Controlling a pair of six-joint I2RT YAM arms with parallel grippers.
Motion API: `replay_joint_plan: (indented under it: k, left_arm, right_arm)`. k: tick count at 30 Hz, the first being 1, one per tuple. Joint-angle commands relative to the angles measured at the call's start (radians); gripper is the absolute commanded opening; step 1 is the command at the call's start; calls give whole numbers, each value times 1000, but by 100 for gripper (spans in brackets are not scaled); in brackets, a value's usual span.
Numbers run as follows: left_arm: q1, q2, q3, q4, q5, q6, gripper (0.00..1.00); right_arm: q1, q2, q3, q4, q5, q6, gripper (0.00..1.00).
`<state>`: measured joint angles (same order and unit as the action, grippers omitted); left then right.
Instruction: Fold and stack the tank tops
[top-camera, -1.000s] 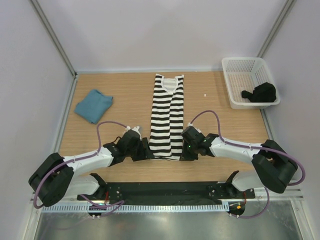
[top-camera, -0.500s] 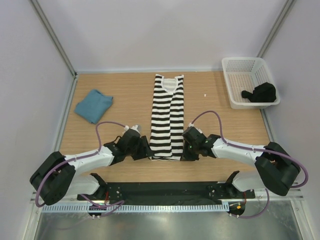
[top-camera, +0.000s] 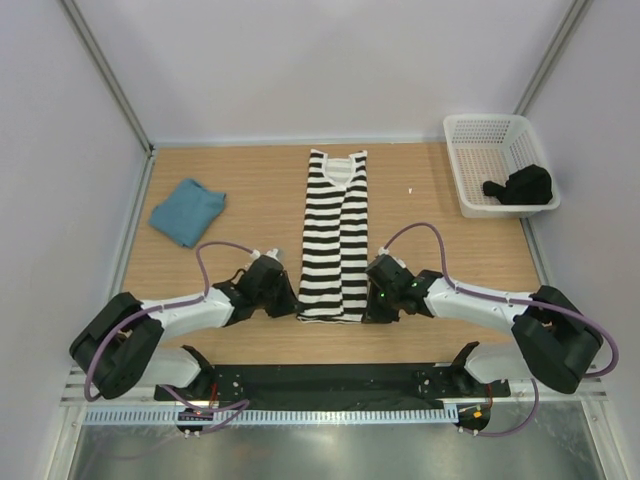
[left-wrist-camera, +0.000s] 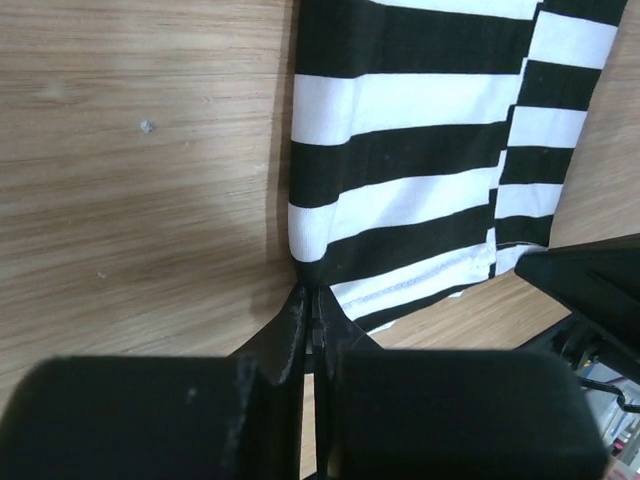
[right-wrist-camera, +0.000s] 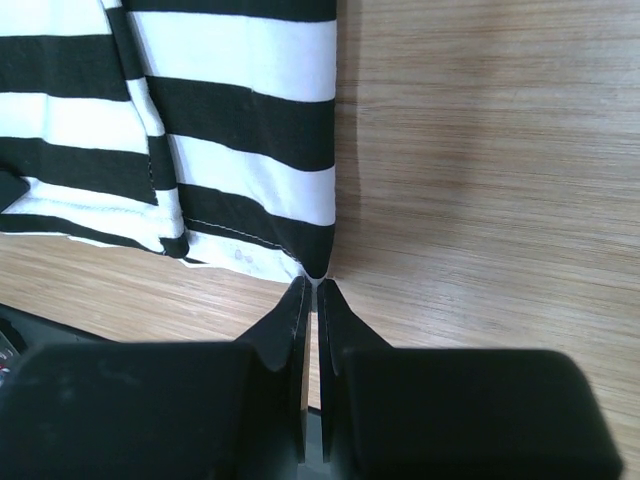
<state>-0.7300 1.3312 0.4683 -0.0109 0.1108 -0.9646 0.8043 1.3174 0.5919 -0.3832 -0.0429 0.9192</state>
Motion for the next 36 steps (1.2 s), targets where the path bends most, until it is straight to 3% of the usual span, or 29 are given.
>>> replay_joint_plan:
  k: [1, 4, 7, 8, 9, 11, 13, 19, 22, 26, 36]
  left_arm:
    - [1, -58, -28, -3, 29, -2, 0]
    - [-22, -98, -46, -14, 38, -16, 0]
    - [-63, -121, -57, -32, 36, -36, 16]
    - [-71, -127, -60, -35, 30, -43, 31]
    - [-80, -138, -63, -37, 24, -55, 39]
    - [-100, -148, -74, -40, 10, -68, 46]
    - [-105, -150, -77, -40, 3, -75, 47]
    - [-111, -95, -63, -5, 4, -75, 40]
    - [-109, -52, -63, 37, 21, -75, 26]
    - [-111, -69, -68, 34, 24, -77, 0]
    - [-114, -176, -17, -55, 108, -101, 0]
  right_arm:
    - [6, -41, 8, -12, 23, -11, 2]
    - [4, -64, 20, -43, 34, -20, 2]
    - [6, -92, 23, -54, 31, -25, 1]
    - [4, -96, 23, -56, 22, -25, 1]
    - [6, -107, 22, -59, 20, -25, 1]
    - [6, -113, 19, -65, 20, -29, 1]
    - [6, -119, 11, -65, 20, -28, 1]
    - [6, -121, -1, -51, 8, -28, 1]
    - [6, -124, -6, -51, 3, -25, 1]
    - [7, -133, -9, -57, -2, -26, 1]
    - [7, -219, 87, -166, 5, -57, 1]
